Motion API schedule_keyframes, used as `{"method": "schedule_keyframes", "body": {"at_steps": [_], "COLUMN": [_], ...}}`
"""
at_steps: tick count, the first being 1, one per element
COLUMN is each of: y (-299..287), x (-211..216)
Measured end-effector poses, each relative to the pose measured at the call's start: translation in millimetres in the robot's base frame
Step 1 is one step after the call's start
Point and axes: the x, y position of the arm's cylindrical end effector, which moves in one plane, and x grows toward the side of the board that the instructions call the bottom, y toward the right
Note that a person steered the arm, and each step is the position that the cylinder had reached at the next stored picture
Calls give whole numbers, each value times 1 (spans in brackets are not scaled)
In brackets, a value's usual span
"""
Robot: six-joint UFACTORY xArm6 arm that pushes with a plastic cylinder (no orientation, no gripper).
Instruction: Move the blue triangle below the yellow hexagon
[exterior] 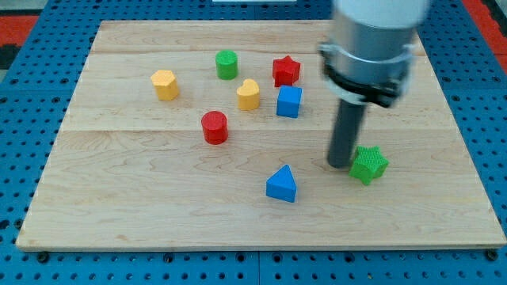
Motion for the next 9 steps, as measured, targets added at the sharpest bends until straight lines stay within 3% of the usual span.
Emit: {"method": "schedule_keyframes", "body": {"at_steps": [1,3,4,6,7,8,9], "y": [-54,-169,-212,-265,-264,-314,-346], "x": [37,5,16,-58,-69,-52,-61]}}
